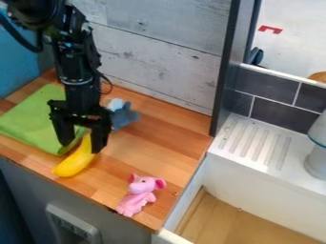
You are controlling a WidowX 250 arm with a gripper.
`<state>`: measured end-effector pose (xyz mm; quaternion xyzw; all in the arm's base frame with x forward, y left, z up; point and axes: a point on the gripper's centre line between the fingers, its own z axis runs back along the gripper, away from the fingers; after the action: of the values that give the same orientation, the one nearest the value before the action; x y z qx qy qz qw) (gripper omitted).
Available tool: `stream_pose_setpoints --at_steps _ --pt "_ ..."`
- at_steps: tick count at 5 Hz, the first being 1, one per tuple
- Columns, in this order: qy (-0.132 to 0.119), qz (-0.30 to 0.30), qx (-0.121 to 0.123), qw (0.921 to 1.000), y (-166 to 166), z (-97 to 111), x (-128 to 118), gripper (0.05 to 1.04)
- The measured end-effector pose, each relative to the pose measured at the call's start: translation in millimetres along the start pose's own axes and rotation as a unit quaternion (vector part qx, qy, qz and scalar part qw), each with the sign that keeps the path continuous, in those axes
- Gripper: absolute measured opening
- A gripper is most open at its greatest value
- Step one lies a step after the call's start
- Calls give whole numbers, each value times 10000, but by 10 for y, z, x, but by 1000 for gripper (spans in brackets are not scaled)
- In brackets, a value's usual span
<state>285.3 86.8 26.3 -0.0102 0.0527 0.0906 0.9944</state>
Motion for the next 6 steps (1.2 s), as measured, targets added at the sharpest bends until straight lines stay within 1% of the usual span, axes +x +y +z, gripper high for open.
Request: stream_pose_setpoints --at_steps 1,2,3,4,5,6 --pt "76 84 -9 9999 5 -107 7 1001" --pt "247 160 -69 9995 -15 -239 1 961" --pt "246 224 -92 9994 -25 -247 20 687" --pt "348 223 -74 9991 -75 -239 -12 535" --pt "382 -403 95 9984 -327 5 5 533" --pt "-52 -828 118 9965 -592 297 209 533"
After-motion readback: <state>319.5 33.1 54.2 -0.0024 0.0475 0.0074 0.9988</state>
